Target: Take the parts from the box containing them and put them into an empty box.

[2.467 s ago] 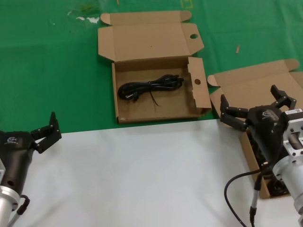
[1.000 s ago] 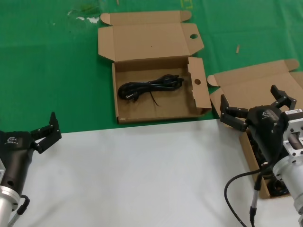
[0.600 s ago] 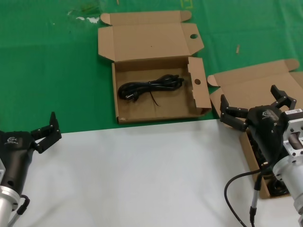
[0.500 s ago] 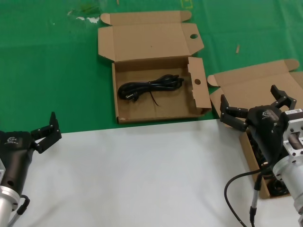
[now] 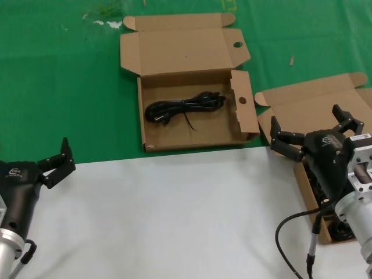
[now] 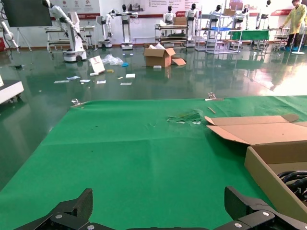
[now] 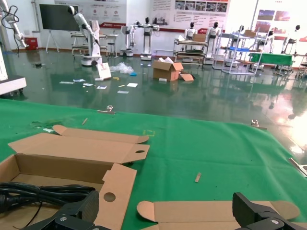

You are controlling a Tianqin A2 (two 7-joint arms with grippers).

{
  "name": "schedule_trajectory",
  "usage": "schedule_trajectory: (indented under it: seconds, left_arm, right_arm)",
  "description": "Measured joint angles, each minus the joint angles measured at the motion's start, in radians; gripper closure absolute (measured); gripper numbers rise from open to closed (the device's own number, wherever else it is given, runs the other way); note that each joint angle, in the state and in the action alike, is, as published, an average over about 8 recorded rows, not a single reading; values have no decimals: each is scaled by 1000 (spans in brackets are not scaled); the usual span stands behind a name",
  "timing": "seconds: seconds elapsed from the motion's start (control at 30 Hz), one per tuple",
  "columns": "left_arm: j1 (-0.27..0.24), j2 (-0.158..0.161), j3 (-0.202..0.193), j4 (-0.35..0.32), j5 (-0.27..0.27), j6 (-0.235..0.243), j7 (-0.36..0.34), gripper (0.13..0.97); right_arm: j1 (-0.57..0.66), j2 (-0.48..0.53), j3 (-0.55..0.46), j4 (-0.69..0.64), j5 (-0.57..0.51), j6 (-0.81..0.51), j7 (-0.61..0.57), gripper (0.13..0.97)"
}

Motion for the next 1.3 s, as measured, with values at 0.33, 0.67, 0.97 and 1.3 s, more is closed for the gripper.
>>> schedule_trajectory:
  seconds: [0.33,0.67,0.97,1.3]
  left_arm:
    - [0,0,0,0,0,0,0,132]
    - [0,0,0,0,0,0,0,132]
    - [0,0,0,0,0,0,0,132]
    - [0,0,0,0,0,0,0,132]
  right_arm:
    - [0,0,0,0,0,0,0,129]
    - [0,0,0,0,0,0,0,129]
    - [0,0,0,0,0,0,0,129]
    - [0,0,0,0,0,0,0,129]
